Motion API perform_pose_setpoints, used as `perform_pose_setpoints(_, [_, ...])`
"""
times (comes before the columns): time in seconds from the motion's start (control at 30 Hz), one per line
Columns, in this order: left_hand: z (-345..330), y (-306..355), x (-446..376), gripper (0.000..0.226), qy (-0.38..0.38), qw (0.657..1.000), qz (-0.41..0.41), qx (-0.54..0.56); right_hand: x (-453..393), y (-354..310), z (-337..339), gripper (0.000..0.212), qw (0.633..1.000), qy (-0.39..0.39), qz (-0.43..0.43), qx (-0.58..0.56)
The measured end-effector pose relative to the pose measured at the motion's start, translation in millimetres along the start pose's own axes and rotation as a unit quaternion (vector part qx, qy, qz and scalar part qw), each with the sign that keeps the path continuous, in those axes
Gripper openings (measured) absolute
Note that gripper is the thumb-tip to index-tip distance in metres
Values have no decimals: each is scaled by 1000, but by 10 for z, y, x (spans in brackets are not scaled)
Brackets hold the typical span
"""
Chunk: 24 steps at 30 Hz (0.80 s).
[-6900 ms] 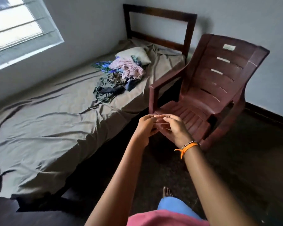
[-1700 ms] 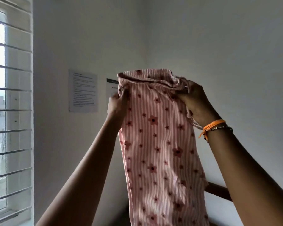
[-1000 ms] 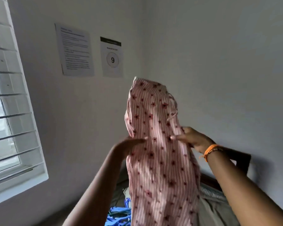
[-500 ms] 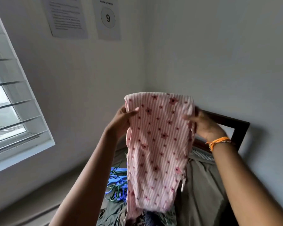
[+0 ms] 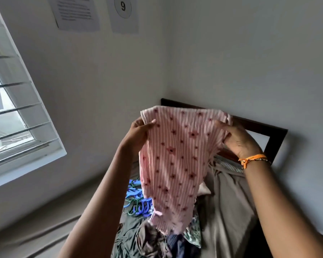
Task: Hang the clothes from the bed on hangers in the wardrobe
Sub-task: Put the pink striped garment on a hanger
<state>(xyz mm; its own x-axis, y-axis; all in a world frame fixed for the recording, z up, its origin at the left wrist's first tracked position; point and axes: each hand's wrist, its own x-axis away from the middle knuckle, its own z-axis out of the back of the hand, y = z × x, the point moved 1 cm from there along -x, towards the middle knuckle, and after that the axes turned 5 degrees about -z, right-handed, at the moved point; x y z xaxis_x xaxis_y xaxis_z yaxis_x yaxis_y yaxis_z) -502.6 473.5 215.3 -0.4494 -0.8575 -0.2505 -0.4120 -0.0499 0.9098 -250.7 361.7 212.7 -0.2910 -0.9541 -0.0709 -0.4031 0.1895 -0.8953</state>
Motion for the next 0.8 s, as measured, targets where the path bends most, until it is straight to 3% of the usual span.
perform_pose_setpoints(0.07, [-12, -70, 78, 13, -24, 996, 44, -71, 14, 180, 34, 20, 998, 22, -9, 63])
perform_pose_setpoints(0.13, [61, -248, 146, 17, -4, 965, 121, -231, 8, 443, 165, 15, 979, 116, -66, 156])
perform_pose_setpoints(0.17, [115, -345, 146, 19, 11, 954, 147, -260, 5, 530, 241, 18, 967, 156, -90, 180])
perform_pose_setpoints(0.33, [139, -327, 180, 20, 69, 967, 159, -187, 18, 414, 281, 7, 966, 137, -139, 169])
perform_pose_setpoints(0.4, [87, -230, 204, 15, 70, 981, 120, -132, 26, 251, 196, 6, 974, 103, -131, 155])
perform_pose_setpoints(0.53, [92, -191, 215, 15, 49, 997, -13, -66, 123, 39, 59, 15, 997, 44, -23, 65])
perform_pose_setpoints(0.6, [103, -286, 229, 14, 51, 992, 11, -112, 154, 86, 29, 15, 997, 11, -26, 78])
perform_pose_setpoints(0.7, [109, -443, 217, 20, 53, 968, 110, -218, 96, 220, 125, 13, 982, 51, -70, 165])
perform_pose_setpoints(0.8, [68, -384, 166, 24, 103, 974, 92, -179, 36, 155, 182, 27, 979, 89, -100, 152])
